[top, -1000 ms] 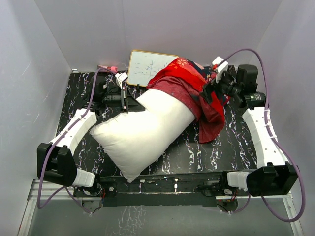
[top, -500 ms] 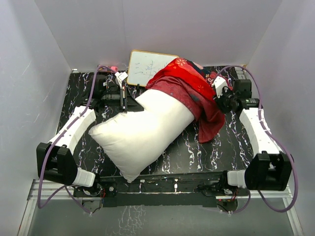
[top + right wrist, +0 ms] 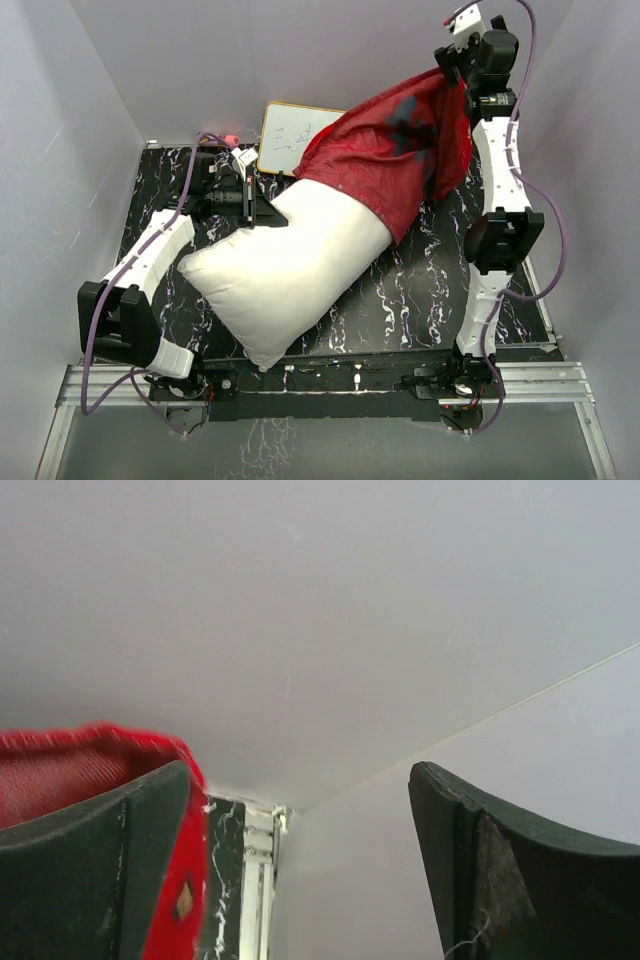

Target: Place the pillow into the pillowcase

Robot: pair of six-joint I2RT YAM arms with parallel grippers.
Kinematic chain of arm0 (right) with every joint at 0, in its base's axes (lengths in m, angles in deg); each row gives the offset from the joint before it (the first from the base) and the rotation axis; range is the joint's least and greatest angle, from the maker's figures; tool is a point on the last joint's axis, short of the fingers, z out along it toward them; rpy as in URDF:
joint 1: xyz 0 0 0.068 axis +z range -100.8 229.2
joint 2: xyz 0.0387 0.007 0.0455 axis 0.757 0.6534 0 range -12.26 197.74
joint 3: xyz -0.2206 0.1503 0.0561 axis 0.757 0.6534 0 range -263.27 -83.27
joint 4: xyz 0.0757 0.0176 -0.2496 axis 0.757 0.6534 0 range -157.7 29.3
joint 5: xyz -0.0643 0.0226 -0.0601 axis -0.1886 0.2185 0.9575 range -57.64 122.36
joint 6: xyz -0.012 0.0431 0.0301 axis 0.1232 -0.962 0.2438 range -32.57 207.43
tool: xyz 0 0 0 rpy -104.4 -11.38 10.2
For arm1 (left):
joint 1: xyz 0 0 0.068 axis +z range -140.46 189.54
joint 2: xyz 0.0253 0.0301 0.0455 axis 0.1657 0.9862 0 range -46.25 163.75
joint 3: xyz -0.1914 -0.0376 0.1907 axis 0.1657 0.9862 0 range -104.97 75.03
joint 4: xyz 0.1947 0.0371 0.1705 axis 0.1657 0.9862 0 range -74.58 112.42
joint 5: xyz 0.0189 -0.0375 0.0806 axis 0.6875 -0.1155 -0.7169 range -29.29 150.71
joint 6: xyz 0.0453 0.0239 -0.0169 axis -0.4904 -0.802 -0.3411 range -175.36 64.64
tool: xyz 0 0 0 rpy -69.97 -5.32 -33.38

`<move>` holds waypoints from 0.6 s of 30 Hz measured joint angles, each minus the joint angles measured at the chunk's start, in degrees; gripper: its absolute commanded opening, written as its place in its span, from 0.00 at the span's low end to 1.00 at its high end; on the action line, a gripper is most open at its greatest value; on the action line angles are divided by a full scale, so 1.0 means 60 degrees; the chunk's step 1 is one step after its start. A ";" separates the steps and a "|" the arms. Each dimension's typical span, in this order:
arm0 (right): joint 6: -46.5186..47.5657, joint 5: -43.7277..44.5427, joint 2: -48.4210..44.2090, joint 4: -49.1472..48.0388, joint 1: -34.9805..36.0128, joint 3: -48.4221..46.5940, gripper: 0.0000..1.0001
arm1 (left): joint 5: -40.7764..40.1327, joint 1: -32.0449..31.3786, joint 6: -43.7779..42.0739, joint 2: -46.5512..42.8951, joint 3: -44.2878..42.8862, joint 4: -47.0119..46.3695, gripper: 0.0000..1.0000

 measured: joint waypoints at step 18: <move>0.0047 -0.7337 -0.8626 0.2124 0.0306 1.0156 1.00 | -0.0127 0.0080 -0.0011 0.0047 0.0186 -0.0109 0.00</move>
